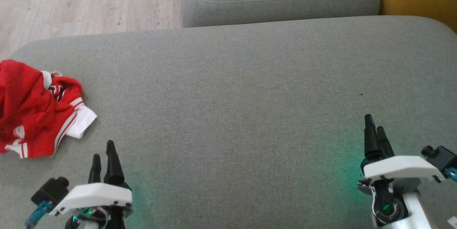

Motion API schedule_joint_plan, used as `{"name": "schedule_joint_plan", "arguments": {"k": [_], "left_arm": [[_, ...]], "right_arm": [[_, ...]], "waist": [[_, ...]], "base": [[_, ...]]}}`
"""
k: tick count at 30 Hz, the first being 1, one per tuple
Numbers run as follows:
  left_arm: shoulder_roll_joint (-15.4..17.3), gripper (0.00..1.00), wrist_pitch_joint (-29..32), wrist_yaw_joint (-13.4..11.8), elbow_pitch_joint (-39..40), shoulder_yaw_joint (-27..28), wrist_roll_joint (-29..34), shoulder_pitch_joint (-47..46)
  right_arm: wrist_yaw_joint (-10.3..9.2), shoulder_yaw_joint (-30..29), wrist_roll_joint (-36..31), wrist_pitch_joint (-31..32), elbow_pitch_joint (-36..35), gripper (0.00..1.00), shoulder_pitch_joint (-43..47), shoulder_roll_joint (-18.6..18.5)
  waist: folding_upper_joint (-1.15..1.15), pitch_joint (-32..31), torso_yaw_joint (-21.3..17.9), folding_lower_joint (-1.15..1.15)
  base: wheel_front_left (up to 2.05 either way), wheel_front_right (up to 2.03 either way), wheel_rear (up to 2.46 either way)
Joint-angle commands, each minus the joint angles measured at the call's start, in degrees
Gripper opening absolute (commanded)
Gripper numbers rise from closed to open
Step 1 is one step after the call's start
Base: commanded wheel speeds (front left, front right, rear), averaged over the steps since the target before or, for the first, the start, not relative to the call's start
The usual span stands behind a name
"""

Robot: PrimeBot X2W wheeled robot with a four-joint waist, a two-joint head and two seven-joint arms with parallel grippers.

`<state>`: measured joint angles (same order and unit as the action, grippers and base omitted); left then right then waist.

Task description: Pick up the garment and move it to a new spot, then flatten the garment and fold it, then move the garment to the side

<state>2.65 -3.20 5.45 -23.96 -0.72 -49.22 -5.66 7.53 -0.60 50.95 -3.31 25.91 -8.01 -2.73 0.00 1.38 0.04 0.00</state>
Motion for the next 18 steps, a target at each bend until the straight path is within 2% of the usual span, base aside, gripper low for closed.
{"name": "schedule_joint_plan", "arguments": {"k": [1, 18], "left_arm": [[0.9, 1.00, -0.9, -0.3, 1.2, 0.3, 1.6, -2.8], [1.3, 1.00, -3.7, -1.5, -1.0, -2.0, 13.9, -3.2]], "right_arm": [[-0.02, 0.8, -1.5, -0.7, -1.4, 1.00, -3.1, -0.8], [-0.03, 2.3, -15.1, -3.6, 0.5, 1.00, -4.1, -0.5]], "waist": [[0.00, -0.1, 0.0, 0.00], [0.00, -0.1, 0.3, 0.00]], "base": [[0.00, 0.00, 0.00], [0.00, 0.00, 0.00]]}}
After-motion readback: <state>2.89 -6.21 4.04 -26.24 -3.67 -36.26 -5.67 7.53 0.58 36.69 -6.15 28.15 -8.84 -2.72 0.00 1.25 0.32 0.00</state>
